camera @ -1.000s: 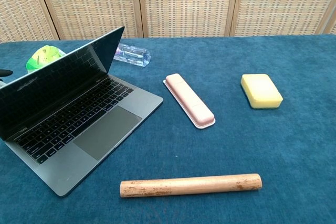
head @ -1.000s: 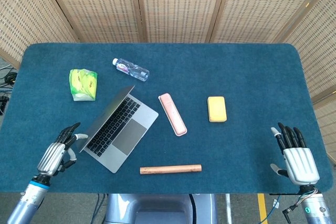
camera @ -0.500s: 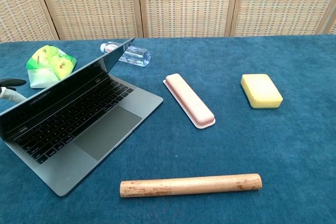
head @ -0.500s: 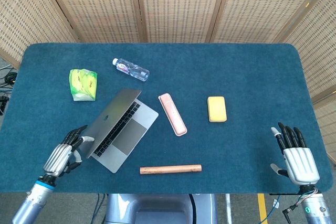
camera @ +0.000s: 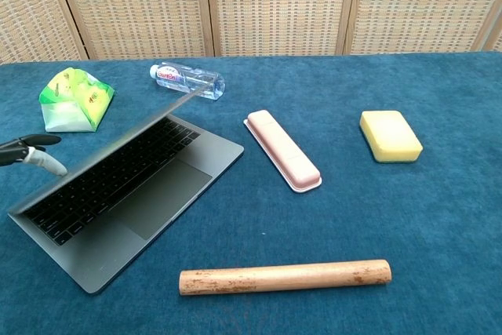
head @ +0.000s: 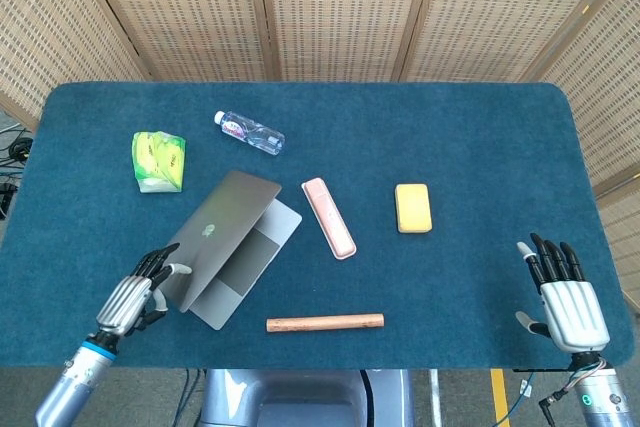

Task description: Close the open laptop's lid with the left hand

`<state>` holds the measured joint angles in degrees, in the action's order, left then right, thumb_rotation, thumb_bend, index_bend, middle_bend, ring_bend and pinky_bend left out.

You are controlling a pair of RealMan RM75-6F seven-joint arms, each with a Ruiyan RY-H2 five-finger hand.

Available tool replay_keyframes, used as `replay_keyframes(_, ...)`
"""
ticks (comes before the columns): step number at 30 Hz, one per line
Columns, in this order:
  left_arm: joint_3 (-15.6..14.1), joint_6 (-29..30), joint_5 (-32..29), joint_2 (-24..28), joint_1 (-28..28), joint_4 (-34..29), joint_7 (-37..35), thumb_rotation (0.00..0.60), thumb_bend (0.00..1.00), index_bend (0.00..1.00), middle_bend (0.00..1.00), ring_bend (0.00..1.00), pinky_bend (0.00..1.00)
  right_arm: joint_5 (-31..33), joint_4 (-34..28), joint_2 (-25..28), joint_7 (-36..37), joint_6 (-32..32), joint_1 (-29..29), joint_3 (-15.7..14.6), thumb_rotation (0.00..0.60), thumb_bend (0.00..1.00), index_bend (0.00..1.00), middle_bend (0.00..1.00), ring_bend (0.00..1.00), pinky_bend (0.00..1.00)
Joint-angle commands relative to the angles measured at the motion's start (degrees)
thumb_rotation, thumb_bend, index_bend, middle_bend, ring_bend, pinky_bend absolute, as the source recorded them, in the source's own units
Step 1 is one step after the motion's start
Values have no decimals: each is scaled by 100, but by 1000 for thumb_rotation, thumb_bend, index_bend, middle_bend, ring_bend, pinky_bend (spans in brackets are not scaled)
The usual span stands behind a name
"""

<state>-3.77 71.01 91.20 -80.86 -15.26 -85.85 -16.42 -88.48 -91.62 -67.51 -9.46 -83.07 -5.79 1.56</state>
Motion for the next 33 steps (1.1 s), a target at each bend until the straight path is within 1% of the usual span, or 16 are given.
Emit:
replay_keyframes(1, 0, -85, -54, -32, -41, -24, 58, 600, 1000, 257, 0, 19, 0, -1, 1, 2, 7, -2, 2, -1, 600, 105, 0, 0, 0, 0)
replay_keyframes(15, 34, -480, -354, -130, -184, -61, 301, 600, 1000, 257, 0, 20, 0, 17, 6, 24, 67, -3, 4, 11, 600, 105, 0, 0, 0, 0)
replay_keyframes(33, -12, -730, -489, -255, -279, 9, 412, 600, 1000, 257, 0, 20, 0, 47, 8, 33, 90, 8, 6, 20, 600, 105, 0, 0, 0, 0)
